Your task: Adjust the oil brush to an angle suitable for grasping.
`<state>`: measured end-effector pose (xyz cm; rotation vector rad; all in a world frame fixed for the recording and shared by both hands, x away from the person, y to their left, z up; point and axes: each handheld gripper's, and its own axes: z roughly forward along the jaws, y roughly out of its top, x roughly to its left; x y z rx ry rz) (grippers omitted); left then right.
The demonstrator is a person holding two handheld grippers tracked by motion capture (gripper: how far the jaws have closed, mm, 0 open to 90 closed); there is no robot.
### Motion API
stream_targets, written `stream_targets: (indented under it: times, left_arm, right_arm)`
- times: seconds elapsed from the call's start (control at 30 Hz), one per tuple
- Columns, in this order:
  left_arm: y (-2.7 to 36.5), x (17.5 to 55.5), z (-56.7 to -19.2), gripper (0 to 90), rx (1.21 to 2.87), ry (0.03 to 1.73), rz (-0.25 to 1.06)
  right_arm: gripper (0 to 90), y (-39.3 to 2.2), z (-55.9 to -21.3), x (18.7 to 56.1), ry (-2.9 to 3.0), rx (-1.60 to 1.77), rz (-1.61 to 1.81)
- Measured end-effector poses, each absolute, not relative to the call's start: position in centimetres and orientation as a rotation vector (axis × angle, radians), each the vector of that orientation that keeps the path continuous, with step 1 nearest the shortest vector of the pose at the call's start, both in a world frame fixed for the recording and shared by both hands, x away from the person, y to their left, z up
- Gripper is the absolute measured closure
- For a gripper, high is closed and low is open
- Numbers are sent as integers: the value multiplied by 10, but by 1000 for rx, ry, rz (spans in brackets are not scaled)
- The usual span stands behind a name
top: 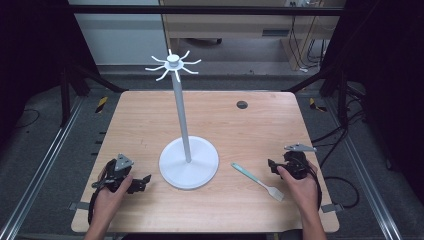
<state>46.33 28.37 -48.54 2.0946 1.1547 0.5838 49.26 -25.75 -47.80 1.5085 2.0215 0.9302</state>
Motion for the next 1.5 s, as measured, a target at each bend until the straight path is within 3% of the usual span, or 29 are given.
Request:
stream_targets:
  times: [0.13, 0.17, 0.4, 0.73, 0.87, 1.5]
  left_arm:
    - [283, 463, -485, 37, 2097, 1153, 585]
    - [283, 463, -486, 37, 2098, 1152, 584]
    - [284, 463, -486, 37, 2100, 1155, 584]
    - [284, 463, -486, 39, 2098, 1153, 585]
    - [283, 463, -486, 39, 2108, 1148, 583]
    - [281, 463, -487, 39, 2120, 1141, 574]
  right_arm:
    - [338, -247, -477, 490, 2064, 1466, 934]
    - [391, -239, -476, 490, 2097, 1433, 940]
    - [522, -208, -473, 493, 2197, 1322, 925]
    - [832, -177, -473, 502, 2338, 1202, 866]
    - [876, -168, -479, 506, 2391, 1179, 846]
    - [900, -160, -485, 503, 2480, 1137, 868]
